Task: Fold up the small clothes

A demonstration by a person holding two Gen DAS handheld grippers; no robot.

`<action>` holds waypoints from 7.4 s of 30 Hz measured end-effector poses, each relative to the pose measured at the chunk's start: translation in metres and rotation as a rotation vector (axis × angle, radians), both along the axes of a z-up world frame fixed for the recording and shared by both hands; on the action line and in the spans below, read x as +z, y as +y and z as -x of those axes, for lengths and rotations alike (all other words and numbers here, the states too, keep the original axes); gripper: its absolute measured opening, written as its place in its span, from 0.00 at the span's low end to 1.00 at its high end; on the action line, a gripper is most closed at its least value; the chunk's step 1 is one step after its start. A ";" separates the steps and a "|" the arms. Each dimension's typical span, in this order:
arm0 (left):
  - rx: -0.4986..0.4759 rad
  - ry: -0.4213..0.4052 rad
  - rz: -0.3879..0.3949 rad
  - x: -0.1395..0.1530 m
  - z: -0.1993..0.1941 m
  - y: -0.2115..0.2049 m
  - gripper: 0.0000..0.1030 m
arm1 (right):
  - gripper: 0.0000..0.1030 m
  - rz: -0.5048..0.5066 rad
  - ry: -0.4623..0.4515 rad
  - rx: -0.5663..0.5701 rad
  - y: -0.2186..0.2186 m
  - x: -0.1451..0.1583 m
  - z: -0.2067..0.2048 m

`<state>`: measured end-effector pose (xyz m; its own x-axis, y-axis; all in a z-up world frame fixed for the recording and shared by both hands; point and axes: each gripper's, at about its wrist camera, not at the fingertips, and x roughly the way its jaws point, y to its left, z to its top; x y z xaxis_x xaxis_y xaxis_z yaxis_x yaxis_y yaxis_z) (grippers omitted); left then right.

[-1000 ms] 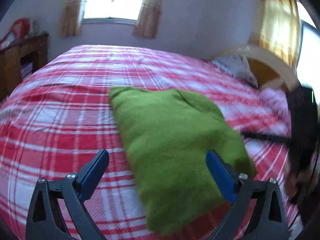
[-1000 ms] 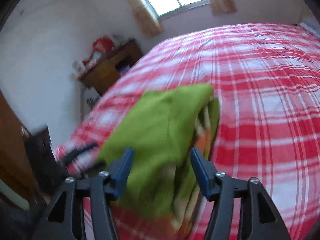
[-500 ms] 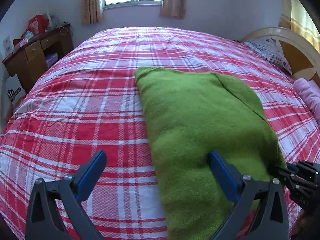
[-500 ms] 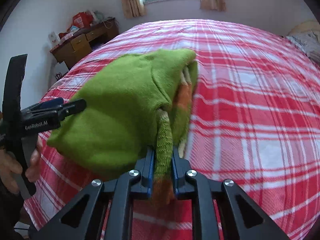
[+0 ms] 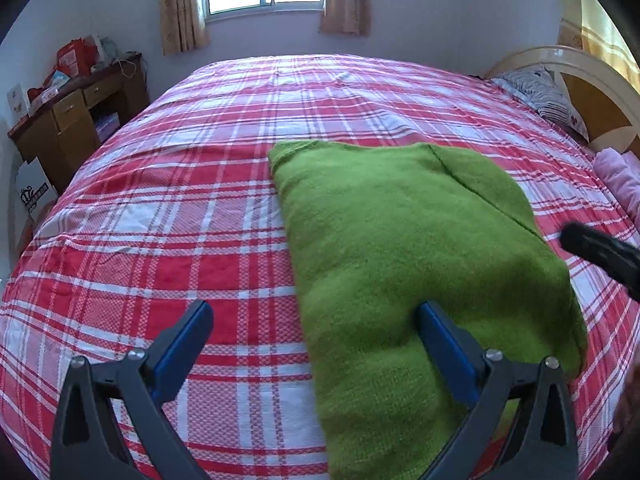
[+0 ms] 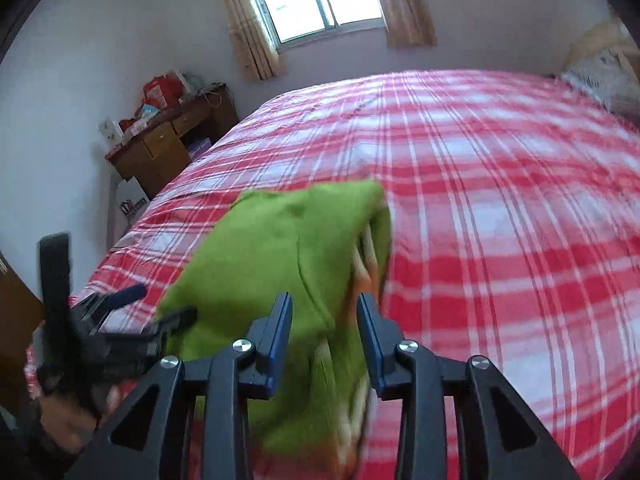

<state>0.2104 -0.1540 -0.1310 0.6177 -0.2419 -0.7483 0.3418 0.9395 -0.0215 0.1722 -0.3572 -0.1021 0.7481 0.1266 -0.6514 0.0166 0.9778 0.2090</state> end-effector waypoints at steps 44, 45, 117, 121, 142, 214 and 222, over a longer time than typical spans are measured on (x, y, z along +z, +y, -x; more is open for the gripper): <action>-0.075 0.222 0.455 -0.020 -0.063 0.031 1.00 | 0.58 -0.376 0.049 -0.028 -0.090 -0.048 -0.044; -0.085 0.239 0.474 -0.023 -0.061 0.028 1.00 | 0.58 -0.386 0.051 -0.016 -0.087 -0.049 -0.036; -0.125 0.290 0.211 -0.020 0.055 0.032 1.00 | 0.75 -0.299 0.121 0.043 0.024 -0.060 0.099; -0.123 0.247 0.200 -0.020 0.061 0.031 0.99 | 0.76 -0.315 0.107 0.050 0.022 -0.064 0.100; -0.015 0.102 0.186 0.032 0.098 0.095 0.37 | 0.38 -0.265 0.054 0.119 0.125 -0.008 0.126; 0.511 0.160 0.429 -0.018 0.036 0.362 0.88 | 0.75 -0.178 0.115 0.515 0.357 -0.060 -0.059; 0.500 0.143 0.319 -0.003 0.043 0.342 0.56 | 0.23 -0.274 0.189 0.486 0.354 -0.055 -0.044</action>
<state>0.1679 0.1881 -0.1336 0.6131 -0.1743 -0.7706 -0.1660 0.9252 -0.3413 0.2165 -0.0033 -0.1568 0.4367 0.6081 -0.6629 -0.3583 0.7935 0.4919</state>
